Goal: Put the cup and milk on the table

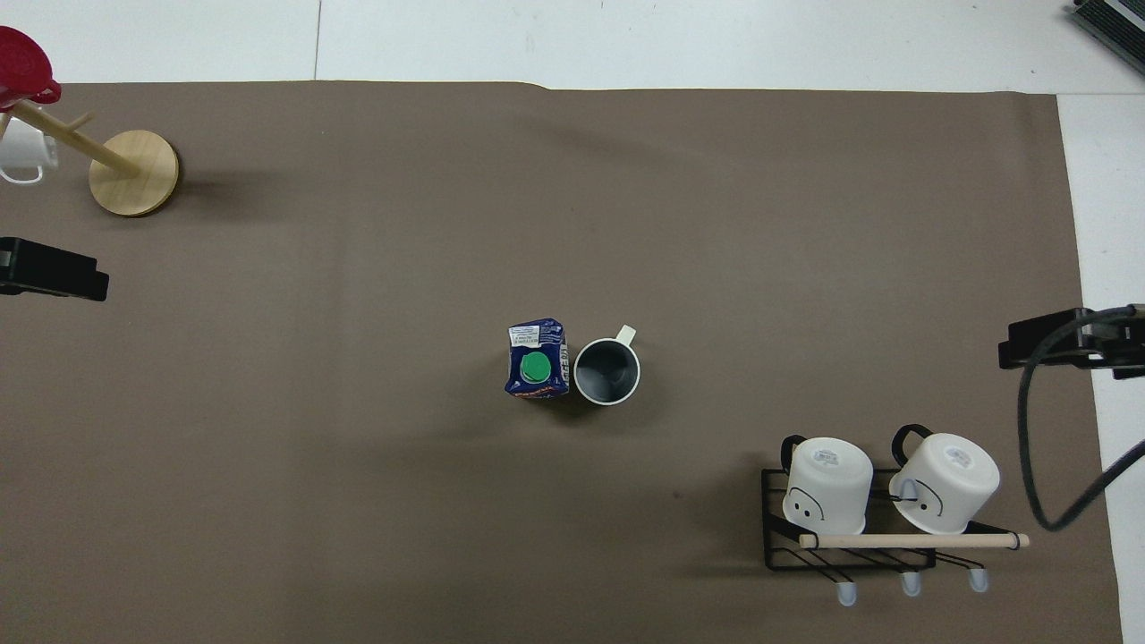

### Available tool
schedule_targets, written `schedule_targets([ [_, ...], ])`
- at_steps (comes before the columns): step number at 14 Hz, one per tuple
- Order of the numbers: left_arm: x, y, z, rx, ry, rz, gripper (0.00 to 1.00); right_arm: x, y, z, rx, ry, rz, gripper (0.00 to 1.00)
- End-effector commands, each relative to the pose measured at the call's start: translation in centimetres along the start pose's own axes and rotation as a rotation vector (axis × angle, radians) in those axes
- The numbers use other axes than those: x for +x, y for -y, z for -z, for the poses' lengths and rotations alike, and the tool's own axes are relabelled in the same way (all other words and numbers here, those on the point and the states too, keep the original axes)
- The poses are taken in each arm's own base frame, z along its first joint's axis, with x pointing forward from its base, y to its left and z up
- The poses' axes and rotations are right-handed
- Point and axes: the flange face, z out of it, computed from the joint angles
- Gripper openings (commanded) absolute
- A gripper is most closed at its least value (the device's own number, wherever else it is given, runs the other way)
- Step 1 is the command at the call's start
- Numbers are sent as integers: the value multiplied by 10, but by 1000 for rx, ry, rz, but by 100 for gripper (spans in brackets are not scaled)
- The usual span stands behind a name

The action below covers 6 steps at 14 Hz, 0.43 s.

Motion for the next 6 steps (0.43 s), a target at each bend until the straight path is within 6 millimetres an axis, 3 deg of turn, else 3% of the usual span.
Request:
schedule_targets([
  [1,-8,3,0,-12,13,8,100,-4,-3,4,23,-2,19,100],
  [6,-10,7,0,-13,13,14,100,-4,-2,3,23,0,21,100],
])
